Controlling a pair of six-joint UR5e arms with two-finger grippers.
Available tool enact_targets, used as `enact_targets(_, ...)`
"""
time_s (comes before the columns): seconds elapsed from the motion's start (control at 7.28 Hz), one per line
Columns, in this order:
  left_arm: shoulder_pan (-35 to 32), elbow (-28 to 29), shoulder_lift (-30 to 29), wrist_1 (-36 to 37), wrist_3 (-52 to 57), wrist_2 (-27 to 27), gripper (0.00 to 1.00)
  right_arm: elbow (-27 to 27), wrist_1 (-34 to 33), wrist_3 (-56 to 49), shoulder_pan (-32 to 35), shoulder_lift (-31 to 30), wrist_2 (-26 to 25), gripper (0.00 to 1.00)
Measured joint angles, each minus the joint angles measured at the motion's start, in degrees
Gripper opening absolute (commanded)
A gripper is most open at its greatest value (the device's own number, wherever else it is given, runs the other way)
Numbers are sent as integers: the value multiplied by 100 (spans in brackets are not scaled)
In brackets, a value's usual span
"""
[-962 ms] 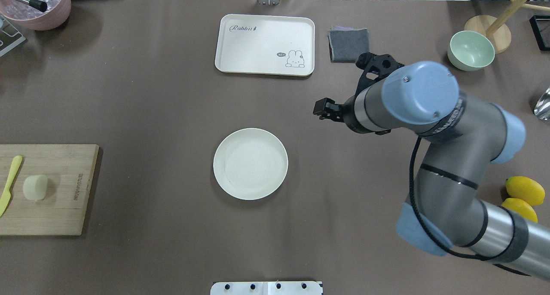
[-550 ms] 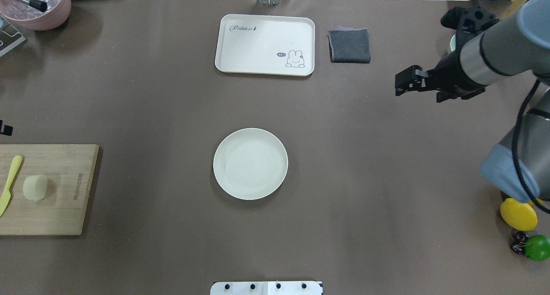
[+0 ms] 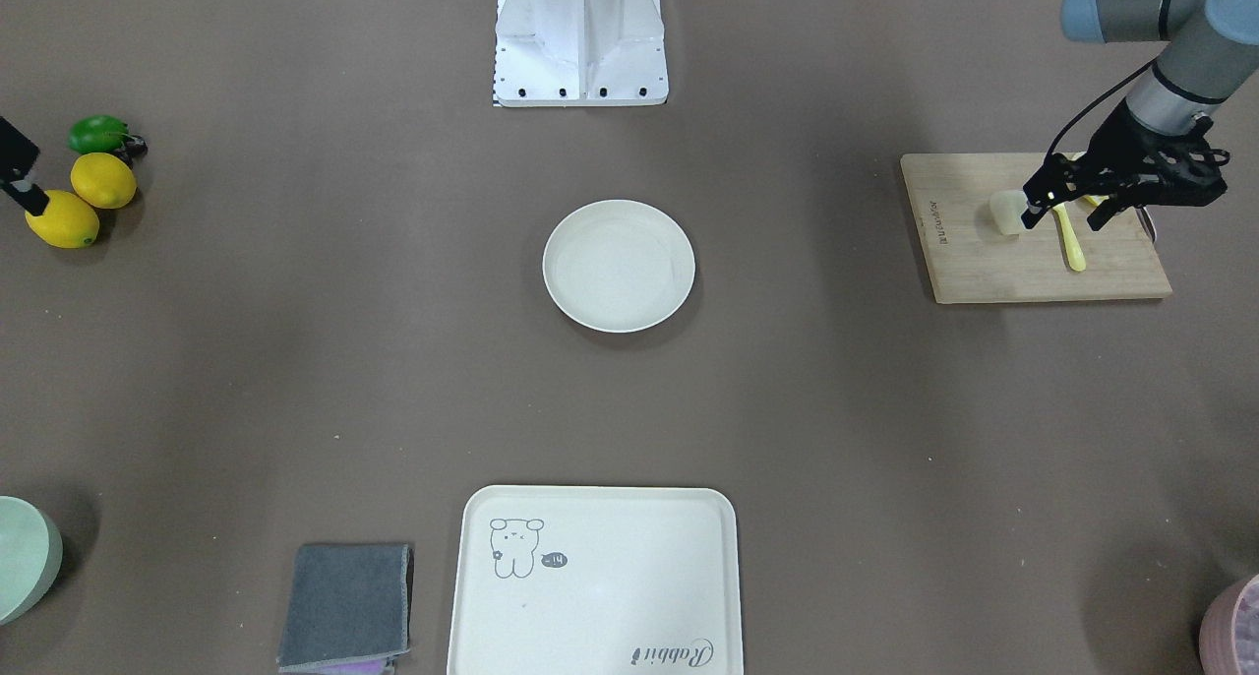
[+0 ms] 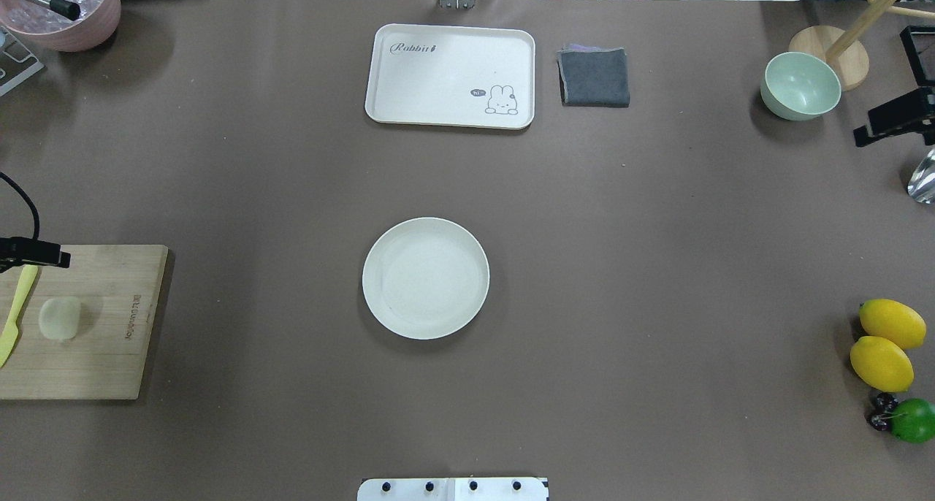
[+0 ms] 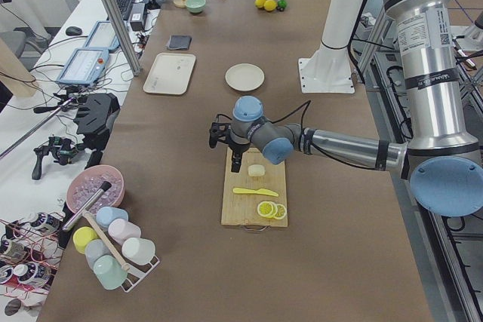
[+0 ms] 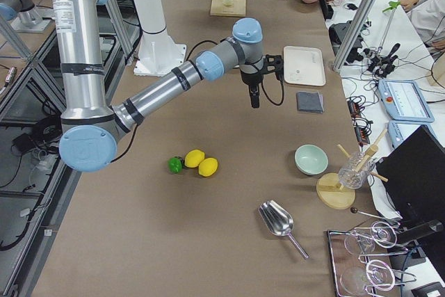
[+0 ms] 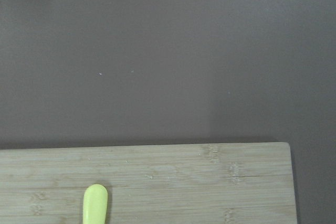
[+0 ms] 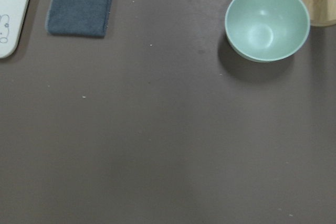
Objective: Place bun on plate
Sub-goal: 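Reach the left gripper to the white bun on the cutting board and grasp it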
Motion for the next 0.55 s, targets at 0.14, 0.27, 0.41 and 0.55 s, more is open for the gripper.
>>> enact_targets(0.14,195,95,58,-198,-133,114,97,-11,1,-546,285,-268,107,100)
enact_targets(0.27,328,138,188,-372,-185,163,97,-17,3,-852,453,-427,160,100)
enact_targets(0.41,434,154,338,-536,-218,186,97,-20,9,-979,523,-511,177,100)
enact_targets(0.55,581,159,461,-692,-319,280,95,-19,16,-1029,550,-563,179,100)
